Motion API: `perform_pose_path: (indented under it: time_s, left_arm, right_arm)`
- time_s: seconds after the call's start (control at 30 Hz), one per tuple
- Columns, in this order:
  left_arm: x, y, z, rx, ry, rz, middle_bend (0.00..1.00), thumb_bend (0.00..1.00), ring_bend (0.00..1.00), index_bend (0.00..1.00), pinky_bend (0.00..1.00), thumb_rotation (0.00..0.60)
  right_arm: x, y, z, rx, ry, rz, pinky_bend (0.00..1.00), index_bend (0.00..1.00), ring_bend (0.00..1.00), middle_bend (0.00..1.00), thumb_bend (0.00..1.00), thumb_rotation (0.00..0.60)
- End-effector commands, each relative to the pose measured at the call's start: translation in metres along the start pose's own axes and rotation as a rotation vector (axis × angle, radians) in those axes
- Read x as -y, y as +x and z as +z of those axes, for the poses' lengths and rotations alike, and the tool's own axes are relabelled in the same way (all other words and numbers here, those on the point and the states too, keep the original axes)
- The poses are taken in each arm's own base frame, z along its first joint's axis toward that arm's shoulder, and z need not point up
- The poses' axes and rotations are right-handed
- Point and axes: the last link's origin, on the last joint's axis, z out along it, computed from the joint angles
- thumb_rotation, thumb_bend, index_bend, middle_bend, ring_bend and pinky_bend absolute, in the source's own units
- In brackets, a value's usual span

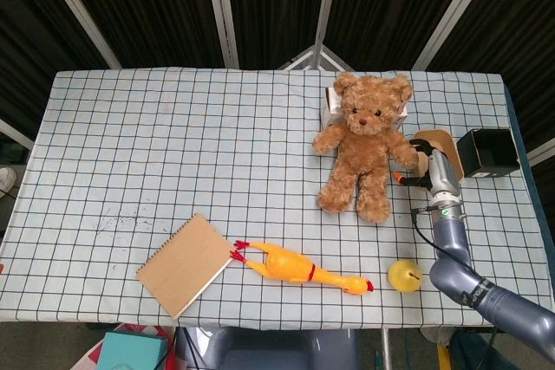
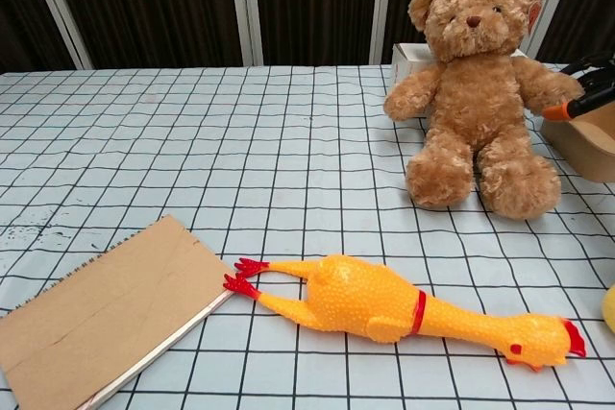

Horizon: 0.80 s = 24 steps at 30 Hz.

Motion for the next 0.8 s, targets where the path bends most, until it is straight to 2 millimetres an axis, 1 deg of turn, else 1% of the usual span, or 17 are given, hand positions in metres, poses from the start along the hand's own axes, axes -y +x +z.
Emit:
perform_pose_path:
  time_s: [0.03,0.4,0.7,0.8]
  left_arm:
    - [0.002,0.001,0.001,0.001,0.004,-0.005,0.0,0.27,0.0,0.21,0.14,0.6]
    - [0.004,0.002,0.002,0.008,0.005,-0.012,0.0,0.27,0.0,0.22,0.14,0.6]
    - [0.003,0.001,0.002,0.009,0.008,-0.008,0.0,0.27,0.0,0.22,0.13,0.6]
    - [0.002,0.001,0.002,0.01,0.007,-0.006,0.0,0.27,0.0,0.22,0.14,0.6]
  right_arm:
    - [0.005,-0.002,0.003,-0.002,-0.001,0.016,0.0,0.26,0.15,0.32,0.24,0.6]
    - [0.007,0.003,0.011,-0.041,-0.021,0.018,0.0,0.28,0.18,0.34,0.24,0.6]
    - [0.003,0.002,0.015,-0.059,-0.045,0.007,0.0,0.3,0.24,0.41,0.24,0.6]
    - [0.003,0.002,0.017,-0.072,-0.052,0.002,0.0,0.35,0.27,0.45,0.24,0.6]
